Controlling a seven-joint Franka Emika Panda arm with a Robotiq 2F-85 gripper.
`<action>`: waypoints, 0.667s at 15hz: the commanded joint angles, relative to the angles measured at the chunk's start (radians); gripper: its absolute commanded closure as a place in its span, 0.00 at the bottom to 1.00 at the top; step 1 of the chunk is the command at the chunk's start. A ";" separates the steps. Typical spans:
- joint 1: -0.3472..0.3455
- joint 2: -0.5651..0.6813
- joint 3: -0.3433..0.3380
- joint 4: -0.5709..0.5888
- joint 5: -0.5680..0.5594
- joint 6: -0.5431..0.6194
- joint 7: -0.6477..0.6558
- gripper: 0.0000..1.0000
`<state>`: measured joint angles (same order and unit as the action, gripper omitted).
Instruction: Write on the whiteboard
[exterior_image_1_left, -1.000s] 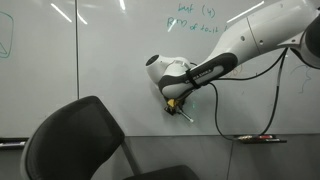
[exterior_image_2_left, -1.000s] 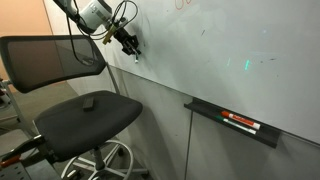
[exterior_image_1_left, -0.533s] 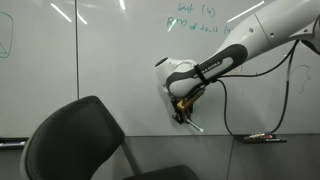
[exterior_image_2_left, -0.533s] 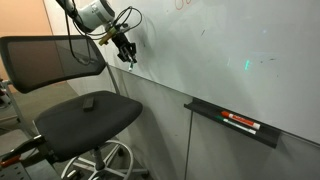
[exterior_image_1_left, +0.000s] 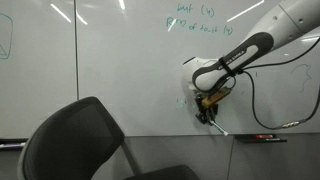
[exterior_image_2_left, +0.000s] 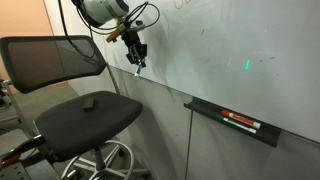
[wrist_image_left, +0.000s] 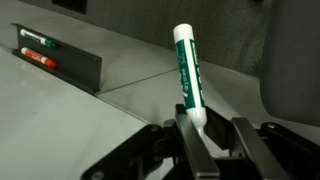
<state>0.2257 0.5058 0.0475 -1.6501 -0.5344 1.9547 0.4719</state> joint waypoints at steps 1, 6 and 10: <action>-0.033 -0.204 0.008 -0.245 0.106 0.099 -0.051 0.87; -0.021 -0.329 0.066 -0.518 0.239 0.148 -0.133 0.87; 0.014 -0.353 0.135 -0.671 0.303 0.199 -0.162 0.87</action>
<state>0.2190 0.2141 0.1505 -2.2021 -0.2808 2.1013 0.3517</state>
